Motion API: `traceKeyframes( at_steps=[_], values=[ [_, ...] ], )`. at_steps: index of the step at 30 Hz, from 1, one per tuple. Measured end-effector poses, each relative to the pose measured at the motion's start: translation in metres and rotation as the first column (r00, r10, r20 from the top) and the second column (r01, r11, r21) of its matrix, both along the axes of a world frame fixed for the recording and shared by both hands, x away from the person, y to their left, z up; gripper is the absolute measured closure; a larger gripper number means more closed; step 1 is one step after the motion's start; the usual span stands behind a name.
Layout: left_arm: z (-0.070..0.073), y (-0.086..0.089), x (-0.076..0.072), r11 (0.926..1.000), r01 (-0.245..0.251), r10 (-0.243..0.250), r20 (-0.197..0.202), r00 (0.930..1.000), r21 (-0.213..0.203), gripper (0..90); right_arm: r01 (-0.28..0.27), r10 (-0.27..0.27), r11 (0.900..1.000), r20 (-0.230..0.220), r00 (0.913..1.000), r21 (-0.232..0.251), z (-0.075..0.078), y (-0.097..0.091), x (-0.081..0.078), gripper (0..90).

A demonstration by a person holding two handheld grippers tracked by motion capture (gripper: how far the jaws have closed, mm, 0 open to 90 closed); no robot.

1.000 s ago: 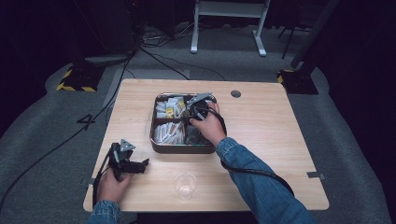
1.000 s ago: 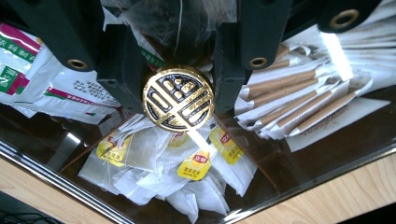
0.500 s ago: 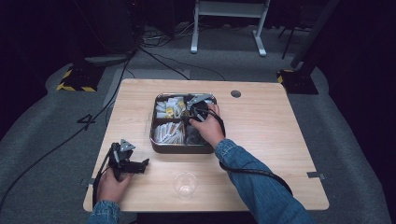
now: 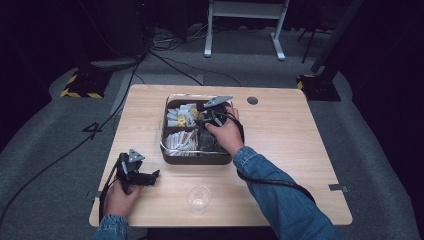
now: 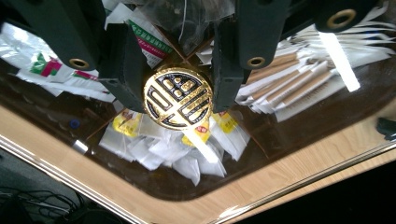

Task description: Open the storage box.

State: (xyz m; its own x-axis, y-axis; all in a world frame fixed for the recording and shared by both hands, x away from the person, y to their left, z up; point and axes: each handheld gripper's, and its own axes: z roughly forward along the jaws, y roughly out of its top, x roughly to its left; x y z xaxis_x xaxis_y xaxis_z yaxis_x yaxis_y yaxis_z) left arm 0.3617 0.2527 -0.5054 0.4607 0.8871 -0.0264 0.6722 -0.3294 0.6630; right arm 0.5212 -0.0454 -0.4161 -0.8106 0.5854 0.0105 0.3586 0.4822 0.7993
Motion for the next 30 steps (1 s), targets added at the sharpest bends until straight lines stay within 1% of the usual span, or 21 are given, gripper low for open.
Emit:
traceKeyframes(
  at_steps=[5,6,7,9,16,21,22,23,27,29,30],
  values=[
    [0.000,0.000,0.000,1.0000,0.000,0.000,0.003,1.0000,-0.001,0.5,-0.008,0.007,0.9997,0.013,0.9999,0.023,0.014,-0.010,-0.004,58.9],
    [0.000,0.000,0.000,1.0000,0.000,0.000,0.003,1.0000,-0.001,0.5,-0.008,0.007,0.9997,0.013,0.9999,0.023,0.014,-0.010,-0.004,58.9],
    [0.000,0.000,0.000,1.0000,0.004,-0.004,0.000,1.0000,0.000,0.5,-0.008,0.008,0.9992,0.016,0.9998,0.038,0.019,-0.015,-0.006,58.9],
    [0.000,0.000,0.001,1.0000,0.005,-0.005,-0.001,1.0000,-0.001,0.5,-0.009,0.008,0.9989,0.020,0.9998,0.045,0.023,-0.020,-0.008,58.9],
    [0.000,0.000,0.001,1.0000,0.003,-0.003,0.003,1.0000,0.001,0.5,-0.014,0.013,0.9984,0.029,0.9995,0.054,0.036,-0.037,-0.018,58.9],
    [0.000,0.000,0.001,1.0000,0.003,-0.003,0.003,1.0000,0.000,0.5,-0.016,0.014,0.9980,0.035,0.9993,0.060,0.046,-0.055,-0.025,58.8],
    [0.000,0.000,0.001,1.0000,0.003,-0.003,0.003,1.0000,0.000,0.5,-0.016,0.014,0.9980,0.035,0.9993,0.060,0.046,-0.055,-0.025,58.8],
    [0.000,0.000,0.001,1.0000,0.003,-0.003,0.003,1.0000,0.001,0.5,-0.012,0.010,0.9979,0.038,0.9992,0.064,0.049,-0.063,-0.028,58.9],
    [0.000,0.000,0.001,1.0000,0.003,-0.003,0.003,1.0000,0.001,0.5,-0.004,0.002,0.9978,0.043,0.9991,0.065,0.054,-0.080,-0.034,58.8],
    [0.000,0.000,0.001,1.0000,0.003,-0.003,0.003,1.0000,0.001,0.5,0.002,-0.004,0.9980,0.038,0.9993,0.063,0.056,-0.090,-0.036,58.8],
    [0.000,0.000,0.001,1.0000,0.003,-0.003,0.003,1.0000,0.001,0.5,0.002,-0.004,0.9980,0.038,0.9993,0.063,0.056,-0.090,-0.036,58.8]
  ],
)
